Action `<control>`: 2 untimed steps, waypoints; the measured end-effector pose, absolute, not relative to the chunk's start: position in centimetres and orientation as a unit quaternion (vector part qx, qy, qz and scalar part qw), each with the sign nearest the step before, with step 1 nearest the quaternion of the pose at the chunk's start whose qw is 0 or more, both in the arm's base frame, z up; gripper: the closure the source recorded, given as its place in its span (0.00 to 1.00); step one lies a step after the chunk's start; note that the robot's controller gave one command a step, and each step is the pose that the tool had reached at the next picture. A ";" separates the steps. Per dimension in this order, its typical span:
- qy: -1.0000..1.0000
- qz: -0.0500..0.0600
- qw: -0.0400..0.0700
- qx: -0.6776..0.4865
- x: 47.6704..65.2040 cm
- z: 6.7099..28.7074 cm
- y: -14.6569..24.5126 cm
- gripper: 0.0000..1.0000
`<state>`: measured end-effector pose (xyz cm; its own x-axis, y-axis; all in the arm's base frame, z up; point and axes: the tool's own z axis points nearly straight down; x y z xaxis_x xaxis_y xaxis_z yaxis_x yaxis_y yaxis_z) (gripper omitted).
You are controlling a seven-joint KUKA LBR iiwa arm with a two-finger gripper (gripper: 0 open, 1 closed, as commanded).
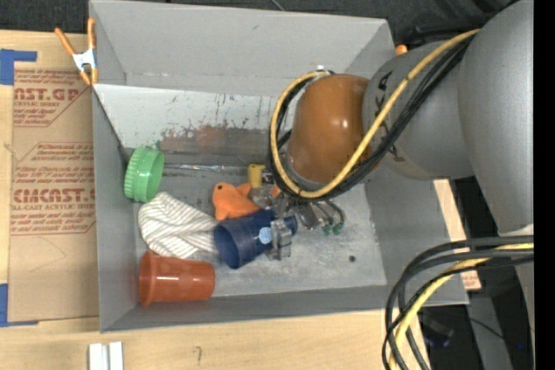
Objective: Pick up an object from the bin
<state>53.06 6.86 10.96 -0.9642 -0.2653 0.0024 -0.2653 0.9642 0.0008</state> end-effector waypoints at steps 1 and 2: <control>-0.991 0.000 0.000 0.134 53.1 12.3 6.9 1.00; -0.991 0.000 -0.001 0.134 53.1 13.2 6.9 1.00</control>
Offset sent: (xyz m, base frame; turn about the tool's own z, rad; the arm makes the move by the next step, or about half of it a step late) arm -0.0001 -0.0002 0.0249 0.0000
